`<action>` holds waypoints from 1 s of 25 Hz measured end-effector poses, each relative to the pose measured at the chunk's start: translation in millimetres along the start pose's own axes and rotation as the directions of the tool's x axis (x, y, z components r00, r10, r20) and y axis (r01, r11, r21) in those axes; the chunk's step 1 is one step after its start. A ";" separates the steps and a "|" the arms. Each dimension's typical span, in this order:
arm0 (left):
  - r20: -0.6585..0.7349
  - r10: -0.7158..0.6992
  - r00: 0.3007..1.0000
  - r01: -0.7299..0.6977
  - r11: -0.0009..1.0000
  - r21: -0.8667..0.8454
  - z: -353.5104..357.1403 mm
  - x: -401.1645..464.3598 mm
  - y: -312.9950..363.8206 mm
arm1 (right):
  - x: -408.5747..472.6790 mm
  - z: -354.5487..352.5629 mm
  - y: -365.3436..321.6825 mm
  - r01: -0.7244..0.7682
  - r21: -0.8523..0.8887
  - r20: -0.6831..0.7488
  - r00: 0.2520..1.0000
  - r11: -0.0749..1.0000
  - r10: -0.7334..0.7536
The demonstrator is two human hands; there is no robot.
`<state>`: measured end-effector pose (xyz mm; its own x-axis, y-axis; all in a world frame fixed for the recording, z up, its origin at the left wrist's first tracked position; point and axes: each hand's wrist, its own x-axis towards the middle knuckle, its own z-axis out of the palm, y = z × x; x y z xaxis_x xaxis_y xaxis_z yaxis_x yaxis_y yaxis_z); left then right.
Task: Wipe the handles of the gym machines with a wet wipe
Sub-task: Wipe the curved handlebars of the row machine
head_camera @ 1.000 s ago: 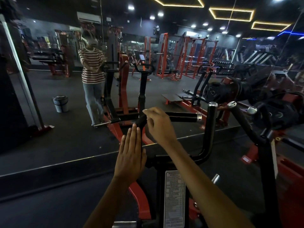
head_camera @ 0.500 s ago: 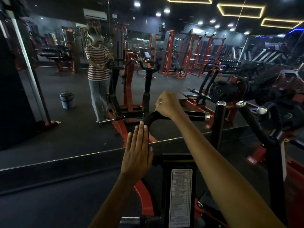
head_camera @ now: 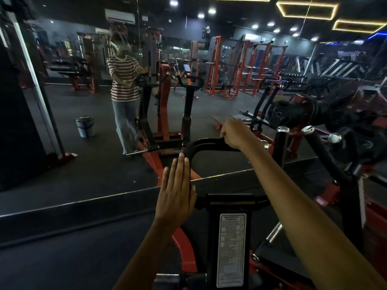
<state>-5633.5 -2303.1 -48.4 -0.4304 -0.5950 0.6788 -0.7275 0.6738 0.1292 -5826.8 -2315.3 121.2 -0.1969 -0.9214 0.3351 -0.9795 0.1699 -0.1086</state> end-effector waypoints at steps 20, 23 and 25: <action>-0.004 -0.012 1.000 0.012 1.000 -0.013 -1.1 0.0 3.3 | -76.0 74.5 -50.2 -0.007 0.991 -0.101 0.593 0.130 0.799; 0.000 -0.012 1.000 0.012 1.000 -0.002 -1.1 0.6 3.5 | -71.9 78.7 -66.5 0.005 0.998 -0.046 0.633 0.055 0.773; 0.007 -0.006 1.000 0.006 1.000 -0.002 -0.5 -0.5 2.1 | -72.4 80.3 -73.3 -0.016 0.992 -0.078 0.701 0.125 0.709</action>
<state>-5634.5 -2301.2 -48.1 -0.4295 -0.6019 0.6732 -0.7290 0.6711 0.1349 -5737.3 -2289.2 29.7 -0.8358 -0.4981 0.2309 -0.0768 -0.3105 -0.9475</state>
